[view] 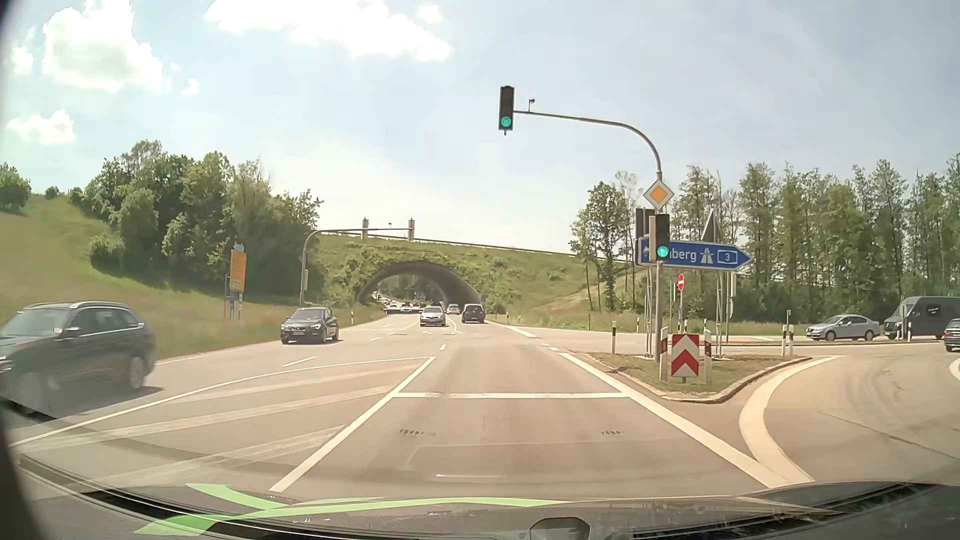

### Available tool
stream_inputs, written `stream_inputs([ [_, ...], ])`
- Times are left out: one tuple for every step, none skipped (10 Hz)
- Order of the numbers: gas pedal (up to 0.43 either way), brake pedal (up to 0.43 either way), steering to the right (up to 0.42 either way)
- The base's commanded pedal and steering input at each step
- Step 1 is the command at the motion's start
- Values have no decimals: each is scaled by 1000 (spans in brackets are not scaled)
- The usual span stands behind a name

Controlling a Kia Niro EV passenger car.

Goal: Follow the waypoints while adhering to traffic rules and regulations

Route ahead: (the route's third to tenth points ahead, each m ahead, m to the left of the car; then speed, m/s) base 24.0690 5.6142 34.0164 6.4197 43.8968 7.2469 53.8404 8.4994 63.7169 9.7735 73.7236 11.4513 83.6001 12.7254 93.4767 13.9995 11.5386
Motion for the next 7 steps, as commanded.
stream_inputs([
  [350,0,-15],
  [350,0,-15],
  [350,0,-16],
  [350,0,-16],
  [350,0,-17],
  [350,0,-18],
  [350,0,-18],
])
